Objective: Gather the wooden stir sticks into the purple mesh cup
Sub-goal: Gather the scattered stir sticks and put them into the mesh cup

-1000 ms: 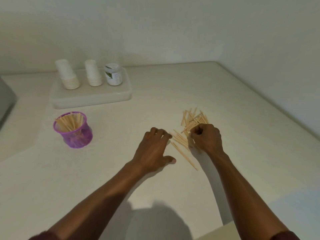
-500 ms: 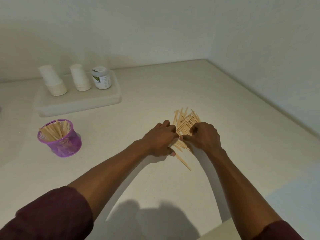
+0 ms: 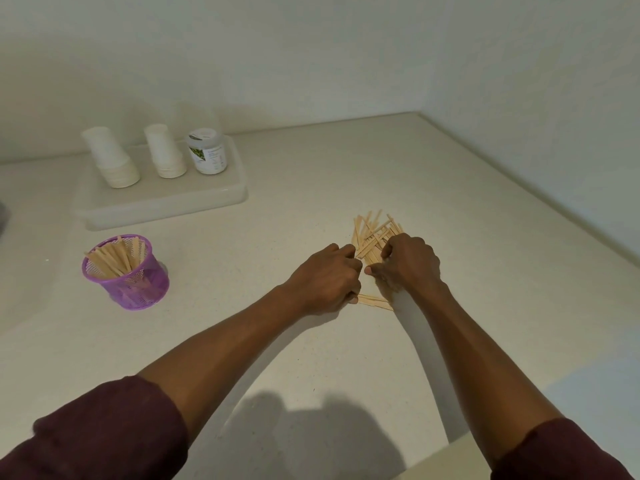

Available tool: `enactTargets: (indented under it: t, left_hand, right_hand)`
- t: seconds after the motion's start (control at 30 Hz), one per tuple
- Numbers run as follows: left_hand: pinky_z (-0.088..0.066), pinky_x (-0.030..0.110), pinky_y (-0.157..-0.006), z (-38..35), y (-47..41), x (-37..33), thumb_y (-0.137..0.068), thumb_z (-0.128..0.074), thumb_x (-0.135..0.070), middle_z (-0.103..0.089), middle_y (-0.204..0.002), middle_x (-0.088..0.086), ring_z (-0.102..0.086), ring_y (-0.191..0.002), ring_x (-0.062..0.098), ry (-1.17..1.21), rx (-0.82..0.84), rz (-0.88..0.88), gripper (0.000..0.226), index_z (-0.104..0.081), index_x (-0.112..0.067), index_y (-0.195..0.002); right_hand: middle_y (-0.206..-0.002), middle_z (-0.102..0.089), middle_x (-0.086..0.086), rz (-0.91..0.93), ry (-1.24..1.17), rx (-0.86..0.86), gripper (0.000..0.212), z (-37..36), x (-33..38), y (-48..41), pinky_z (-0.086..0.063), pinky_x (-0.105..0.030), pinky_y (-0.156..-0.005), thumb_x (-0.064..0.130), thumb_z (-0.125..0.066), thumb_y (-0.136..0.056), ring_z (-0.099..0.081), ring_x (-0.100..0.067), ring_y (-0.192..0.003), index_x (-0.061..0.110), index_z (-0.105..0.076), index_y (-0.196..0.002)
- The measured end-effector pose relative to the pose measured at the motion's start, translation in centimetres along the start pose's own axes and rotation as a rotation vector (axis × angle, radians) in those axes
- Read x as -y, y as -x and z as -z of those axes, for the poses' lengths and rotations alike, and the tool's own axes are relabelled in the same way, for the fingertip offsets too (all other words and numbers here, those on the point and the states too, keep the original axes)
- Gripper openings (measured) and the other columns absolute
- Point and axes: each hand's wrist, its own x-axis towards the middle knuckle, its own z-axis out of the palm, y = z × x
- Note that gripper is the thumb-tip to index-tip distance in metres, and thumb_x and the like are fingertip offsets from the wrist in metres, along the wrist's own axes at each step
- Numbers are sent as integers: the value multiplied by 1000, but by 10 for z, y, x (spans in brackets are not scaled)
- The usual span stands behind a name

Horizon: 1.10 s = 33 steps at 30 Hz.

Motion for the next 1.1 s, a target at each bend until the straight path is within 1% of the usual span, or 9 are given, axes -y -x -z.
enactTargets:
  t: [0.17, 0.33, 0.47, 0.57, 0.67, 0.83, 0.97, 1.03, 1.1]
  left_hand:
    - [-35, 34, -64, 1, 3, -11, -87, -75, -18, -63, -71, 1, -53, -80, 21, -233, -16, -111, 17, -74, -15, -70]
    - [-35, 35, -62, -2, 5, -16, -86, -76, -10, -59, -67, 3, -54, -77, 23, -287, -73, -111, 23, -67, -13, -65]
    - [-25, 34, -64, -1, 3, -22, -84, -80, -11, -58, -63, 2, -52, -72, 21, -337, -52, -109, 27, -65, -15, -62]
    - [-27, 34, -64, -4, 3, -22, -85, -78, -7, -56, -62, 1, -50, -71, 20, -359, -56, -103, 29, -62, -14, -62]
    - [-30, 34, -62, -6, 3, -22, -87, -76, -7, -59, -64, 3, -53, -72, 22, -340, -66, -84, 25, -64, -13, -65]
    - [-31, 34, -59, -7, -4, -20, -84, -73, -6, -57, -62, 2, -50, -69, 20, -327, -50, -80, 24, -61, -14, -65]
    - [-30, 34, -59, -8, -5, -20, -88, -69, -10, -54, -62, 0, -32, -69, 19, -337, -45, -72, 24, -60, -15, -66]
    - [-29, 34, -59, -7, -2, -22, -88, -69, -11, -54, -62, 0, -31, -70, 19, -328, -34, -52, 23, -60, -15, -66]
    - [-29, 34, -59, -5, 3, -24, -86, -70, -14, -54, -63, 1, -33, -69, 19, -310, -25, -28, 22, -60, -15, -66]
  right_hand:
    - [-92, -75, -5, 1, 23, -6, 35, -3, 7, -3, -48, -30, -68, 43, -88, -73, -72, -28, -87, 18, -74, -93]
    - [-92, -72, -6, 31, 51, -58, 17, -5, 11, 0, -46, -29, -68, 22, -76, -77, -70, -31, -86, 16, -72, -93]
    - [-86, -71, -6, 34, 23, -16, 18, -3, 6, -2, -48, -30, -67, 22, -76, -76, -68, -31, -81, 13, -72, -90]
    - [-79, -69, -7, -2, -29, 14, 15, 2, 0, -4, -47, -29, -59, 22, -76, -72, -66, -28, -71, 12, -71, -83]
    - [-72, -71, -5, -50, -118, 63, 16, 10, -4, -5, -52, -31, -58, 22, -83, -69, -69, -25, -67, 11, -74, -77]
    - [-73, -75, -11, -97, -213, 93, 19, 23, -11, -3, -46, -29, -55, 18, -85, -66, -69, -22, -63, 5, -79, -77]
    - [-80, -77, -14, -100, -211, 90, 30, 33, -14, 0, -51, -35, -57, 23, -85, -63, -76, -28, -73, 3, -80, -85]
    - [-78, -76, -11, -98, -192, 128, 30, 41, -13, 1, -59, -40, -63, 27, -89, -65, -75, -27, -74, 6, -82, -85]
    - [-81, -76, -8, -100, -181, 180, 30, 48, -12, 2, -60, -41, -67, 28, -93, -67, -74, -24, -77, 8, -82, -85]
